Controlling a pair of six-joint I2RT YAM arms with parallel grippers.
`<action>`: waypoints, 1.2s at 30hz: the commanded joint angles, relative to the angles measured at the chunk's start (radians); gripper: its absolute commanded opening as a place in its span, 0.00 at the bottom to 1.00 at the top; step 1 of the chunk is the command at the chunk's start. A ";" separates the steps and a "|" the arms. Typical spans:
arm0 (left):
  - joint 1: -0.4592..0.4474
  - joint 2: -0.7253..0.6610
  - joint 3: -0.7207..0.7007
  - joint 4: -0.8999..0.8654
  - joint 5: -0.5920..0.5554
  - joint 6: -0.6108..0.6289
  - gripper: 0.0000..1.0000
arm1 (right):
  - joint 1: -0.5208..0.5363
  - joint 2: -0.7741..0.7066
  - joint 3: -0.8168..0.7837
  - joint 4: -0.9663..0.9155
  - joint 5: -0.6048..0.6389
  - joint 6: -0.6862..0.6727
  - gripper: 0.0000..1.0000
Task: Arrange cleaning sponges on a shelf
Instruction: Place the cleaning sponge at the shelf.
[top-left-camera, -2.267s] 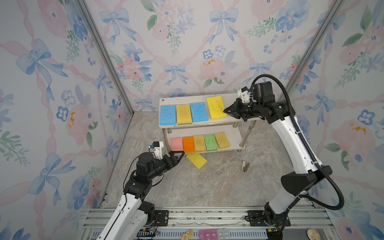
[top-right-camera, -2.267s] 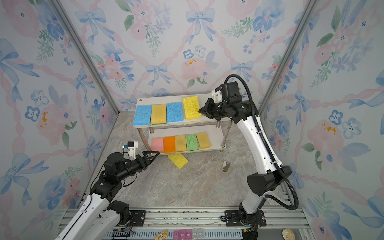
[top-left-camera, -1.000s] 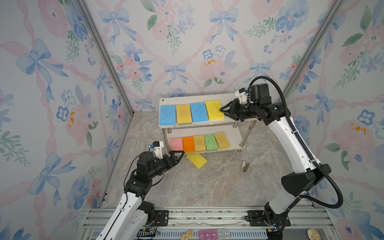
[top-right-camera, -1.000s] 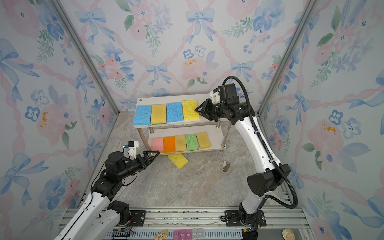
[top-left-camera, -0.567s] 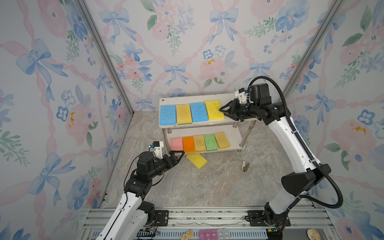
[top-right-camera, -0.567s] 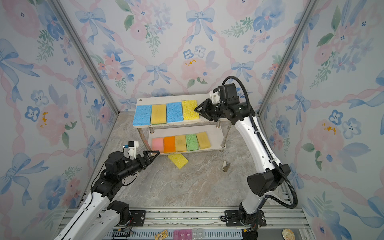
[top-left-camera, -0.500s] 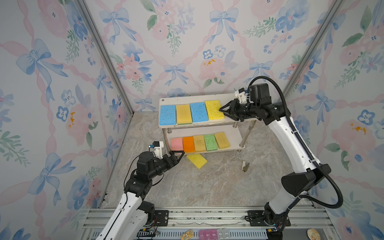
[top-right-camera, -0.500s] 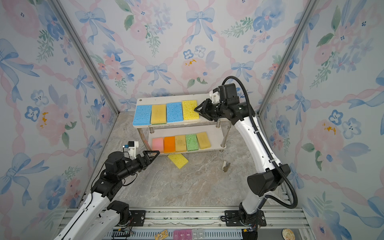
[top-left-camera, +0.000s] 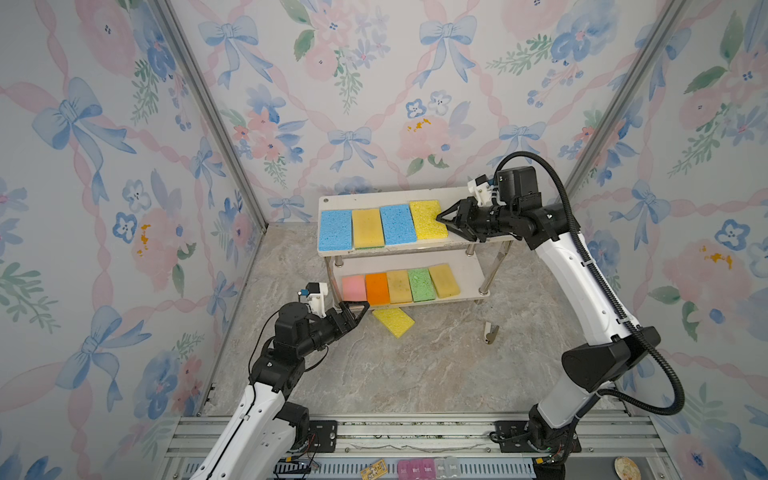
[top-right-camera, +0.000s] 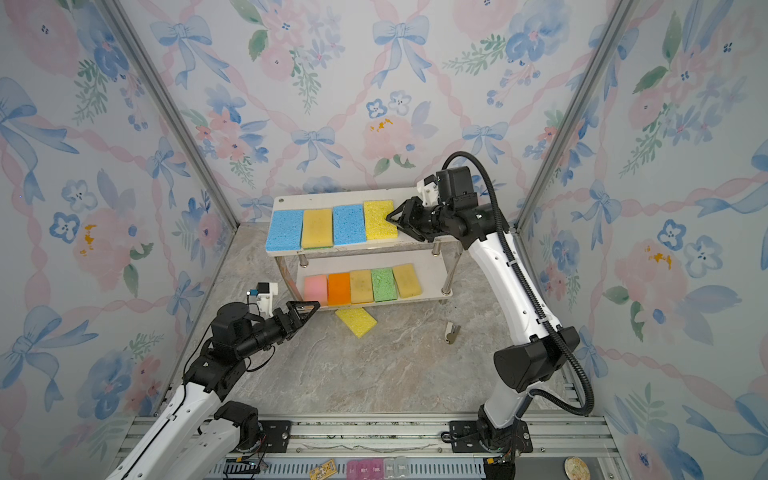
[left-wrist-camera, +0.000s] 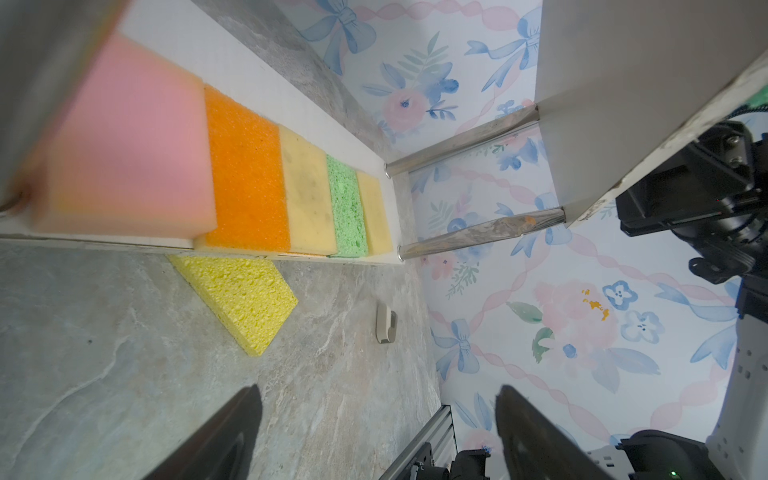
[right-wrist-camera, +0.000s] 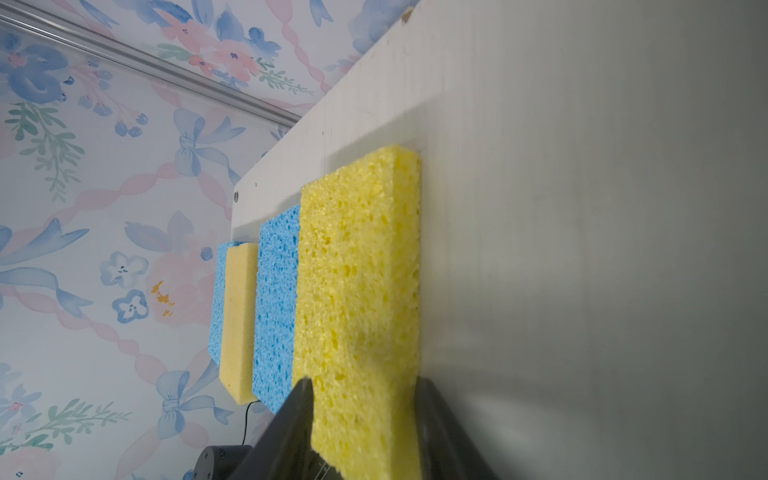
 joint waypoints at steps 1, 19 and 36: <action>0.005 0.000 -0.009 -0.005 0.004 0.020 0.90 | -0.009 0.016 0.027 -0.006 0.005 -0.023 0.45; -0.007 -0.033 -0.047 -0.005 0.067 -0.024 0.98 | -0.038 -0.266 -0.156 0.040 0.116 -0.069 0.50; -0.027 -0.061 -0.094 -0.043 0.035 -0.018 0.98 | 0.596 -0.918 -1.043 0.032 0.792 0.510 0.70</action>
